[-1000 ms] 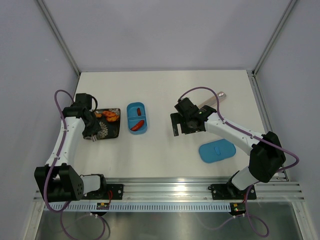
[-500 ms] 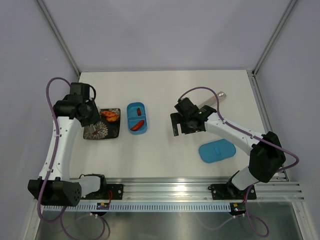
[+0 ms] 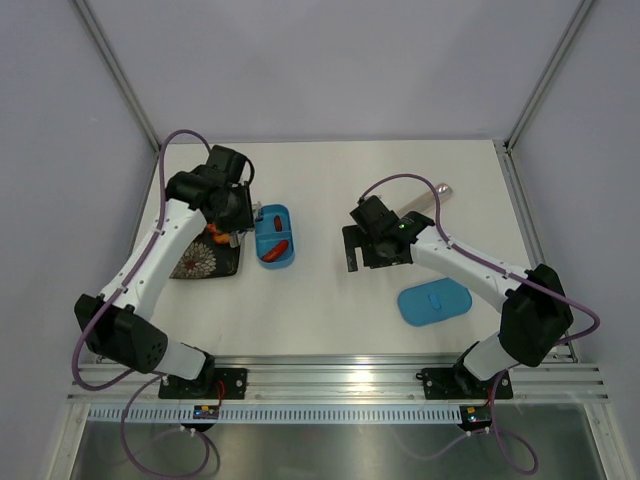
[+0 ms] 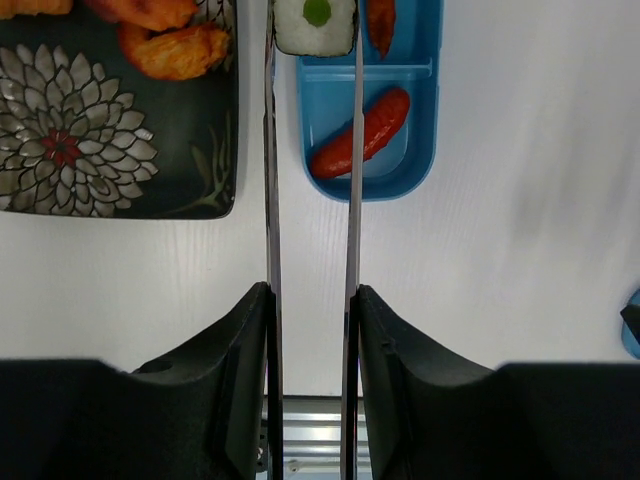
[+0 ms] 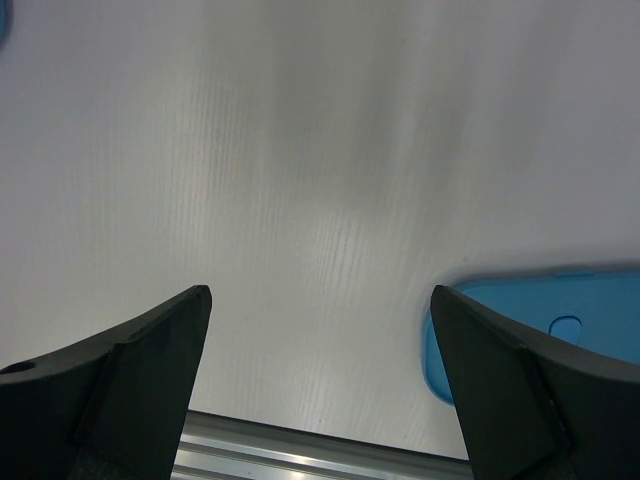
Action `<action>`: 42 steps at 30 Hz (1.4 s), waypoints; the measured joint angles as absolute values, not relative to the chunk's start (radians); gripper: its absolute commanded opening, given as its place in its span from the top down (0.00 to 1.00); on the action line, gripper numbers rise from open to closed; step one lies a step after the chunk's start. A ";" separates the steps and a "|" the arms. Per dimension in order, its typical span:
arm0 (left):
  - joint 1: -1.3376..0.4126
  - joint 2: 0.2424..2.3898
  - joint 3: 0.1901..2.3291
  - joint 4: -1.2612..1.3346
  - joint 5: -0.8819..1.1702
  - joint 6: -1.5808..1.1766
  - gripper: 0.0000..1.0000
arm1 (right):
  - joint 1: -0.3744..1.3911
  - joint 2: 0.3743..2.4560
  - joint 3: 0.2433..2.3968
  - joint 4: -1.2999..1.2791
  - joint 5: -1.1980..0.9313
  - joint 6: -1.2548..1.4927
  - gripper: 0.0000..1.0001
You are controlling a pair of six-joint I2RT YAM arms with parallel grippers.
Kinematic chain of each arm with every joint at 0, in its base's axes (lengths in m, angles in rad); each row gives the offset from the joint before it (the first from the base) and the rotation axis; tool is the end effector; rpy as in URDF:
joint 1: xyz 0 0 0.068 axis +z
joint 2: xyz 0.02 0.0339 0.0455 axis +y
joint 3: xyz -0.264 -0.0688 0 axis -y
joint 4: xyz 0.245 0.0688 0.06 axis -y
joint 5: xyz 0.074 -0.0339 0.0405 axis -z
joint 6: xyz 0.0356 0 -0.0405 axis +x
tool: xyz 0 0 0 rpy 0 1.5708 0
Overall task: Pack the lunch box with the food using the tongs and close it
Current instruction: Place the fake food in the packing box.
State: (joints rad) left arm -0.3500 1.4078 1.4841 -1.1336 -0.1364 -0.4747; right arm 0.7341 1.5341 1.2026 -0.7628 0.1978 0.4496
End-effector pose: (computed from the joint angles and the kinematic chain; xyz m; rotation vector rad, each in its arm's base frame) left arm 0.2558 -0.0882 0.3573 -0.2098 2.6078 -0.1115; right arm 0.2359 0.2035 0.2575 -0.3107 2.6174 0.1400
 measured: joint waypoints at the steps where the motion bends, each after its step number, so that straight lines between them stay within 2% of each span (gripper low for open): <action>1: -0.356 1.426 1.490 -1.124 -0.135 -0.477 1.00 | 0.734 1.530 1.199 -0.763 0.199 0.453 0.01; 13: -0.385 1.581 1.513 -1.036 -0.126 -0.488 1.00 | 0.734 1.497 1.184 -0.785 0.210 0.471 0.01; 42: -0.389 1.641 1.512 -0.993 -0.128 -0.492 1.00 | 0.734 1.497 1.184 -0.784 0.218 0.471 0.01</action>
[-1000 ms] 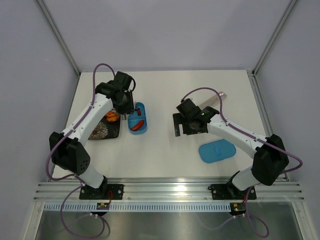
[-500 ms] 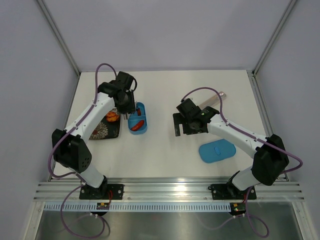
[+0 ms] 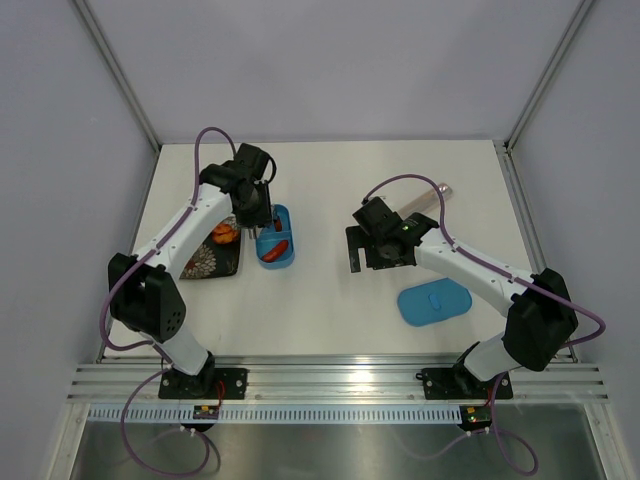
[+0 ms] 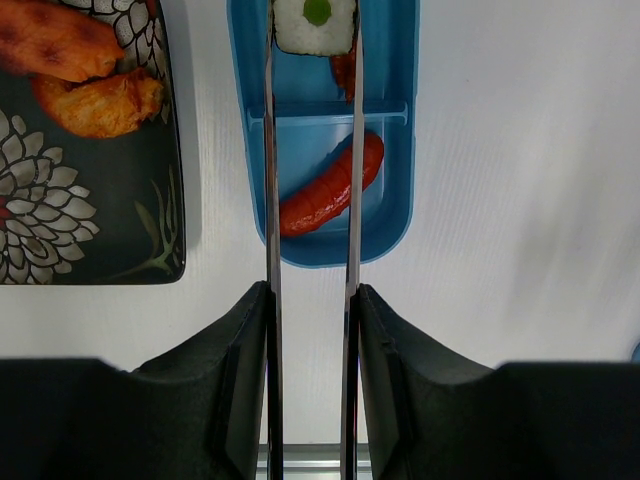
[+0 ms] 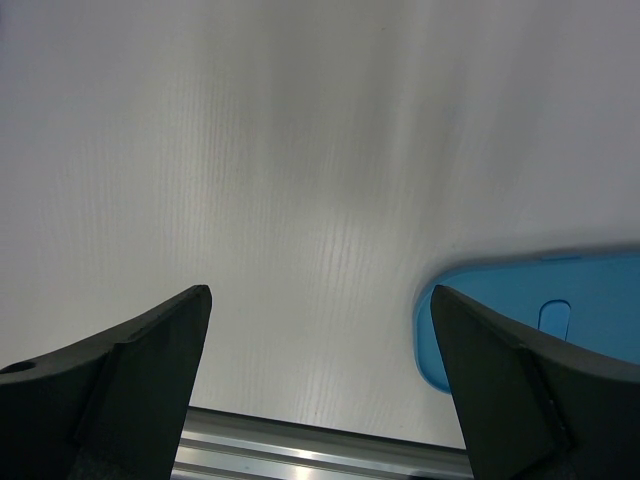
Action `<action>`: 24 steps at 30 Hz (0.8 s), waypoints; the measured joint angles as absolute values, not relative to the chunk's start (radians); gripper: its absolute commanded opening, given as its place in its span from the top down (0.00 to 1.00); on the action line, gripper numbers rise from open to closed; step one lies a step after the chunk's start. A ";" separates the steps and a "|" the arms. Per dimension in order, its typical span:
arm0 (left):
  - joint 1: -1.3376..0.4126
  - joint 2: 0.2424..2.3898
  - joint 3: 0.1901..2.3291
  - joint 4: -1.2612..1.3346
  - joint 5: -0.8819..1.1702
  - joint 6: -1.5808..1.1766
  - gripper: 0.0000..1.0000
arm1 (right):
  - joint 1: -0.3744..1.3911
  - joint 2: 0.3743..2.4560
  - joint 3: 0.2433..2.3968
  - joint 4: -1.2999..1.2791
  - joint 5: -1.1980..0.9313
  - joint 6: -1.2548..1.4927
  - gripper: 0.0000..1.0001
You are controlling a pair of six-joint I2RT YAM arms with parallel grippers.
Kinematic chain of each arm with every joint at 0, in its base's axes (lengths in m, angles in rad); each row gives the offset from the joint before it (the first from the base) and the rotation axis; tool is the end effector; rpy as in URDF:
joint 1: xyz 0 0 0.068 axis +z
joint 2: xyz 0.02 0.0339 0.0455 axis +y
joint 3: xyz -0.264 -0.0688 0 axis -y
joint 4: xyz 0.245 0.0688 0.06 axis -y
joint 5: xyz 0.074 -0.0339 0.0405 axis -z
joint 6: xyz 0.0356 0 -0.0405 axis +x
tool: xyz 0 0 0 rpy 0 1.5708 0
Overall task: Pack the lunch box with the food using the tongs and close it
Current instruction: Place the fake food in the packing box.
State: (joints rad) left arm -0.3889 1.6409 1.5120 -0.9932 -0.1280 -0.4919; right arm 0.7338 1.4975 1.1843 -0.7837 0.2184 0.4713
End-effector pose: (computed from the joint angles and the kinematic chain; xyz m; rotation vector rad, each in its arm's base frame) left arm 0.3132 -0.1234 0.3064 -0.1771 2.6748 -0.1054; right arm 0.2293 0.1964 0.2616 -0.2749 2.6143 0.1223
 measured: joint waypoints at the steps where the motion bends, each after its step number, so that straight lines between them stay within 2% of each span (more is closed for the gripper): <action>1: -0.389 1.641 1.512 -0.993 -0.129 -0.492 1.00 | 0.734 1.497 1.184 -0.784 0.218 0.471 0.01; 10: -0.390 1.639 1.489 -1.002 -0.153 -0.498 0.90 | 0.734 1.497 1.184 -0.784 0.218 0.472 0.01; 16: -0.390 1.633 1.478 -1.002 -0.161 -0.499 0.68 | 0.734 1.497 1.184 -0.784 0.218 0.479 0.00; 19: -0.390 1.626 1.478 -1.001 -0.161 -0.499 0.66 | 0.734 1.497 1.184 -0.784 0.218 0.480 0.00; 24: -0.392 1.616 1.478 -1.001 -0.160 -0.498 0.56 | 0.734 1.497 1.183 -0.785 0.218 0.490 0.01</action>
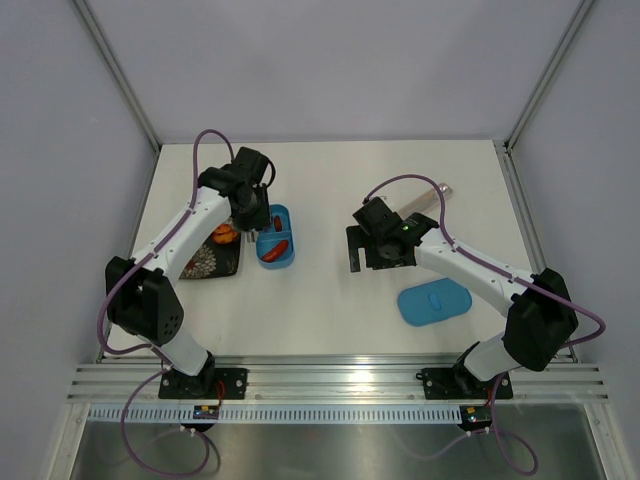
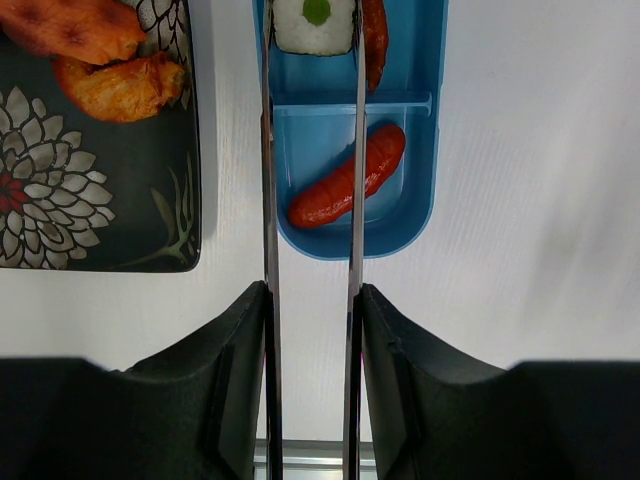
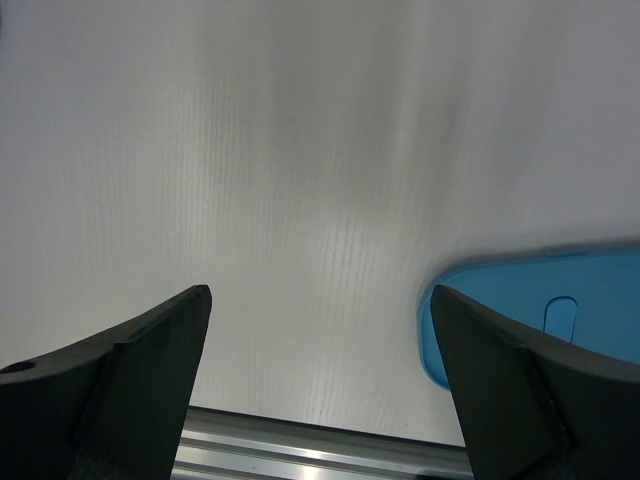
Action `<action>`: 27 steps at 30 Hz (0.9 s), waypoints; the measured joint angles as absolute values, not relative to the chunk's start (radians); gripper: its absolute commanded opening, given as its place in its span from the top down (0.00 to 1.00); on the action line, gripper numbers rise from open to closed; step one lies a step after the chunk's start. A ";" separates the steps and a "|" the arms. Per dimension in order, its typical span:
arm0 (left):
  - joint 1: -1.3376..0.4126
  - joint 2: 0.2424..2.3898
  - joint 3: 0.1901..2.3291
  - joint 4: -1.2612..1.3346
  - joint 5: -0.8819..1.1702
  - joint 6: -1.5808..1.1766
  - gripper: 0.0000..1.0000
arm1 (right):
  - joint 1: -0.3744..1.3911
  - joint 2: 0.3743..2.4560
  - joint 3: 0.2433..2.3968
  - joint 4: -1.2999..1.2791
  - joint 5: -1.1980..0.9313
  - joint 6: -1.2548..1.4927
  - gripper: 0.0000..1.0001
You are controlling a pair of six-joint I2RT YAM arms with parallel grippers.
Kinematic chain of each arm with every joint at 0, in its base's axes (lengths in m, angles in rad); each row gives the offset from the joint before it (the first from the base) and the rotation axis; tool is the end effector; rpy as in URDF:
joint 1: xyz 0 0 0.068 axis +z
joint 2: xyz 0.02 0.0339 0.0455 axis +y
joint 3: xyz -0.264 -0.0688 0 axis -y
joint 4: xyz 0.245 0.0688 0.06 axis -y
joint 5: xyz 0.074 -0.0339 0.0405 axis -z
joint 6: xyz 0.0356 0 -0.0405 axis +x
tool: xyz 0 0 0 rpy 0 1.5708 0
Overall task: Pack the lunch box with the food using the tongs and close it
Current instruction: Place the fake food in the packing box.
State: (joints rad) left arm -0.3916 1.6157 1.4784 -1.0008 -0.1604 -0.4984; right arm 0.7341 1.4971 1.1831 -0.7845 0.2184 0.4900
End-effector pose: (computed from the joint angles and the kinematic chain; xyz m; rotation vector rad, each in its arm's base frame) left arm 0.3058 -0.1201 0.3041 -0.1905 2.6766 -0.0592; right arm 0.2291 0.1963 0.2613 -0.2513 2.6186 0.1276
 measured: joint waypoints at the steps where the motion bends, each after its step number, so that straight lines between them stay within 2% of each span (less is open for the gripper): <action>1: -0.392 1.615 1.478 -1.001 -0.161 -0.498 0.55 | 0.734 1.497 1.183 -0.785 0.218 0.492 0.01; 6: -0.396 1.613 1.478 -1.000 -0.160 -0.498 0.50 | 0.734 1.497 1.183 -0.785 0.218 0.501 0.01; 9: -0.397 1.612 1.478 -1.000 -0.160 -0.498 0.51 | 0.734 1.491 1.177 -0.787 0.218 0.505 0.01; 15: -0.402 1.608 1.479 -1.001 -0.160 -0.498 0.61 | 0.734 1.481 1.174 -0.792 0.218 0.509 0.01; 21: -0.421 1.598 1.536 -1.038 -0.161 -0.497 0.62 | 0.734 1.479 1.173 -0.792 0.218 0.512 0.00; 27: -0.427 1.562 1.589 -1.052 -0.168 -0.494 0.73 | 0.734 1.479 1.173 -0.792 0.218 0.513 0.01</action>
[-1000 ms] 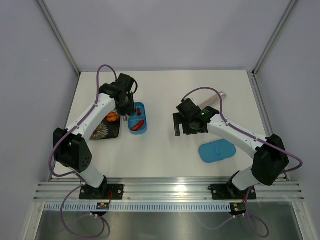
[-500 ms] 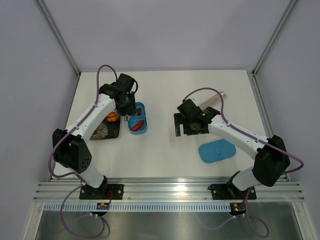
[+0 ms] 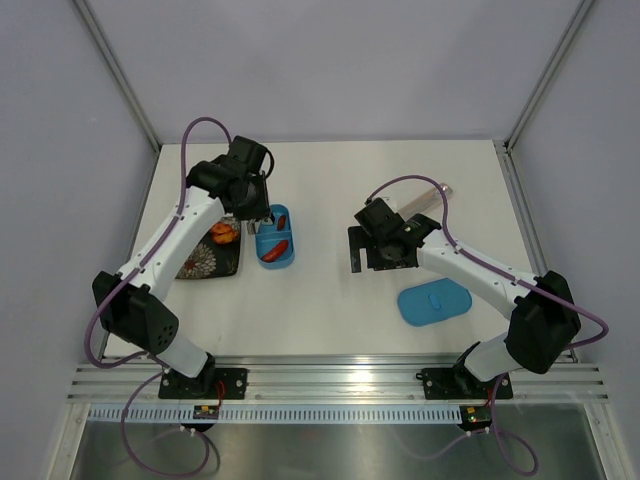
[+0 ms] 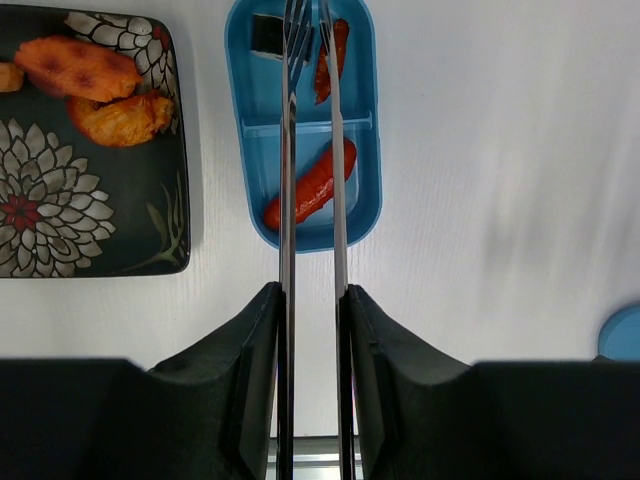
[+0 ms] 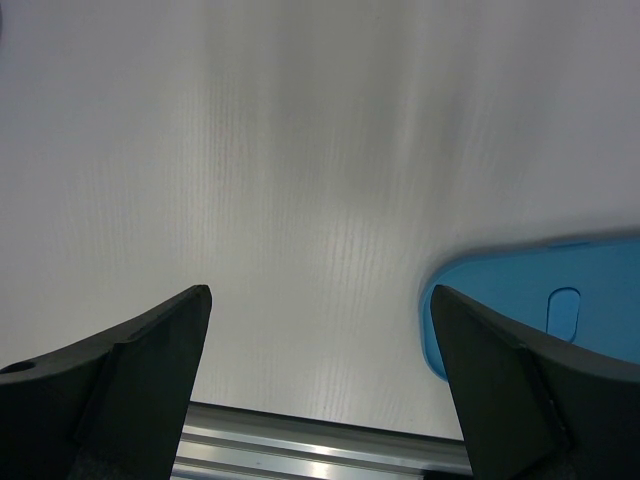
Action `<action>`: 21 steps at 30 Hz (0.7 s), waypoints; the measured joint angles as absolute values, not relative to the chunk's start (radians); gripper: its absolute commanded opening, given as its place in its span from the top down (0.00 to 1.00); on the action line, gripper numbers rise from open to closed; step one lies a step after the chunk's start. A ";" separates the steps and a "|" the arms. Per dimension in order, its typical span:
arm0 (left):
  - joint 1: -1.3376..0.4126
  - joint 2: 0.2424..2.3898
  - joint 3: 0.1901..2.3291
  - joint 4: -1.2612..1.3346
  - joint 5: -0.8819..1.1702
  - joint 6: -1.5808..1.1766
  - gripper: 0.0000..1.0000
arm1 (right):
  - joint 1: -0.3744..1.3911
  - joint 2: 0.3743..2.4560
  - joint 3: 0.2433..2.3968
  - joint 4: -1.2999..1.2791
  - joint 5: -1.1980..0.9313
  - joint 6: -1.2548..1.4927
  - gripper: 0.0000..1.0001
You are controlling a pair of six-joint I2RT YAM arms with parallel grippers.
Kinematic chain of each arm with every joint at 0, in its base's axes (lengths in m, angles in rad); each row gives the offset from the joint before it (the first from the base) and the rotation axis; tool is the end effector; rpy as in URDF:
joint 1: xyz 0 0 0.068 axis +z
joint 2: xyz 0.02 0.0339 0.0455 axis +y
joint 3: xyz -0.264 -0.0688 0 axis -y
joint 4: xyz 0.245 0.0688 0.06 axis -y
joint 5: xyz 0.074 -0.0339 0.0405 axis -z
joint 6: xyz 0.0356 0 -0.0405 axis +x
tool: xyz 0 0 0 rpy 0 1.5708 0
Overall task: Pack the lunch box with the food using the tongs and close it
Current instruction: Place the fake food in the packing box, then adjust the fake food in the packing box.
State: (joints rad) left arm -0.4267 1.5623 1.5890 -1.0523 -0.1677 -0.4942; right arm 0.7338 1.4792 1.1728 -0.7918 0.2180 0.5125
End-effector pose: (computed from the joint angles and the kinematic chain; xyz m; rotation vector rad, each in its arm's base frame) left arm 0.2916 -0.1261 0.3507 -0.1475 2.5746 -0.1261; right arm 0.2258 0.1932 0.2629 -0.2216 2.6219 0.1359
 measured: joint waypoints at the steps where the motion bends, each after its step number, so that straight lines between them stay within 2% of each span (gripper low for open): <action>1: -0.427 1.559 1.589 -1.055 -0.168 -0.494 0.75 | 0.734 1.479 1.173 -0.792 0.218 0.512 0.01; 6: -0.427 1.559 1.589 -1.062 -0.168 -0.495 0.96 | 0.734 1.479 1.173 -0.792 0.218 0.512 0.00; 21: -0.427 1.591 1.580 -1.096 -0.200 -0.498 1.00 | 0.734 1.479 1.173 -0.792 0.218 0.512 0.01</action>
State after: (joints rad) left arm -0.4267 1.5909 1.5803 -1.0962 -0.2001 -0.4984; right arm 0.7341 1.4792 1.1728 -0.7918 0.2176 0.5117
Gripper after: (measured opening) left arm 0.260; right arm 0.993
